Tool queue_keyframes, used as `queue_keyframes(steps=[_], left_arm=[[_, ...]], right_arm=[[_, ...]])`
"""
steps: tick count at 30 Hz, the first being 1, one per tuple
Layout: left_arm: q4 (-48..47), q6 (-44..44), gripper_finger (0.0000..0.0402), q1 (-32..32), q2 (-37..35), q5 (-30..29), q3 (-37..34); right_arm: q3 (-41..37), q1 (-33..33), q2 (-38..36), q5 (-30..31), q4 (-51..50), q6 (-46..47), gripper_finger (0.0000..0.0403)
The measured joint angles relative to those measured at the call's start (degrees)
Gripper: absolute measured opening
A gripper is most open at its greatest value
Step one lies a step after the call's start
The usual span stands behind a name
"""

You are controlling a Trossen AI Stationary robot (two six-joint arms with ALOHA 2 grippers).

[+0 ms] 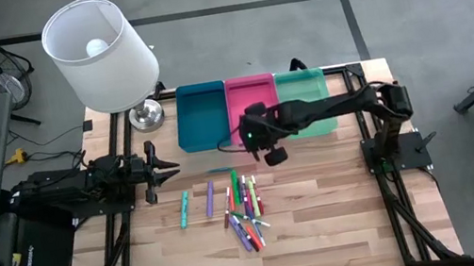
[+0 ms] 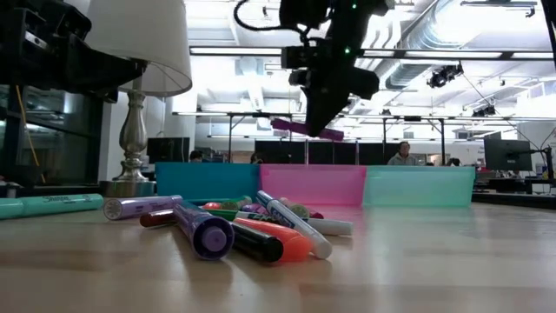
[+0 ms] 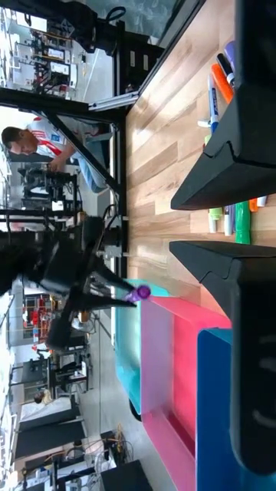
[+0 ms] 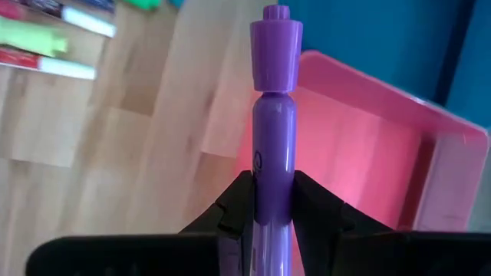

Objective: Pick & Place Markers
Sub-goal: Put the purple highlighter into the pink bin

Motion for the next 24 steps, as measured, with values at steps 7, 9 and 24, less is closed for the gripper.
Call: queue_keyframes(steps=[7, 9, 24], left_arm=[[0.0, 0.0, 0.0074, 0.0, 0.0, 0.0, 0.0], [0.0, 0.0, 0.0074, 0.0, 0.0, 0.0, 0.0], [0.0, 0.0, 0.0074, 0.0, 0.0, 0.0, 0.0]], right_arm=[[0.0, -6.7, 2.1, 0.3, 2.6, -2.9, 0.0059], [0.0, -8.1, 3.2, -0.4, 4.1, -3.3, 0.0059], [0.0, -13.7, 9.1, -3.5, 6.5, -4.9, 0.0060]])
